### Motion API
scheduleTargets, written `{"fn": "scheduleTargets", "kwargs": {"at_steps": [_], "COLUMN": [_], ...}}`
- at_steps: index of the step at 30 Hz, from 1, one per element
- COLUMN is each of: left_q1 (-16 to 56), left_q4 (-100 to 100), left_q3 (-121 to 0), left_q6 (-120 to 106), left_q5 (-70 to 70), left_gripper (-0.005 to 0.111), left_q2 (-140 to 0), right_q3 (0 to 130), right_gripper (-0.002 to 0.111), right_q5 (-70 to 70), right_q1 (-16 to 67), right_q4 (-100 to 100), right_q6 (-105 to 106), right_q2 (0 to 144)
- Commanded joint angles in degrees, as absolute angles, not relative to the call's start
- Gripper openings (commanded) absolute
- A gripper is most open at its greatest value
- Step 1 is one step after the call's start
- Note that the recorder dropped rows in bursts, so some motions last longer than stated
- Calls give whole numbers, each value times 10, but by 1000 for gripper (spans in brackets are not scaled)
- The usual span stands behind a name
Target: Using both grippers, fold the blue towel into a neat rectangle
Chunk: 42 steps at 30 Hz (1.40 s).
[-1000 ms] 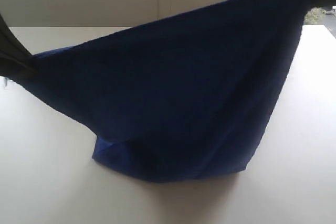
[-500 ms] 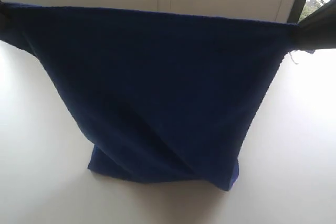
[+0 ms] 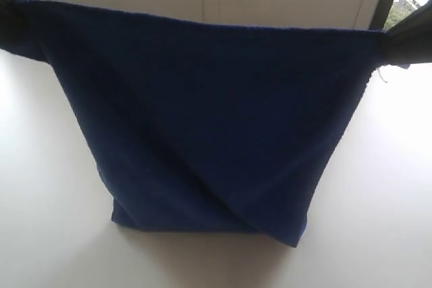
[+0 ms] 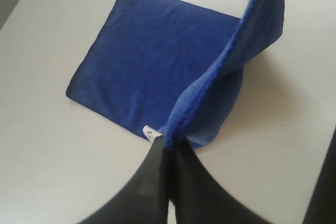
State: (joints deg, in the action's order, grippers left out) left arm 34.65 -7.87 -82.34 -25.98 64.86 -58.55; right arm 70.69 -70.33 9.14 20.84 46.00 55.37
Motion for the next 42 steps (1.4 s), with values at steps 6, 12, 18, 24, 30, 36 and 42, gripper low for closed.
{"fn": "scheduleTargets", "kwargs": {"at_steps": [6, 12, 18, 24, 30, 36, 42], "left_q1": [349, 349, 349, 349, 349, 349, 349], "left_q4": [-31, 31, 135, 184, 99, 62, 45], "left_q3": [-731, -698, -710, -728, -734, -718, -691], "left_q6": [-251, -250, -175, -150, -170, -180, -180], "left_q5": [700, 671, 662, 700, 700, 689, 682], "left_gripper": [0, 0, 0, 0, 0, 0, 0], "left_q2": [-594, -594, -593, -593, -593, -594, -609], "right_q3": [677, 642, 639, 639, 639, 639, 621], "right_gripper": [0, 0, 0, 0, 0, 0, 4], "right_q5": [-700, -634, -600, -585, -594, -594, -539], "right_q1": [91, 91, 91, 91, 91, 91, 91], "right_q4": [117, 110, 106, 106, 113, 170, 244], "right_q6": [440, 450, 450, 450, 450, 450, 466], "right_q2": [550, 569, 592, 602, 601, 607, 646]}}
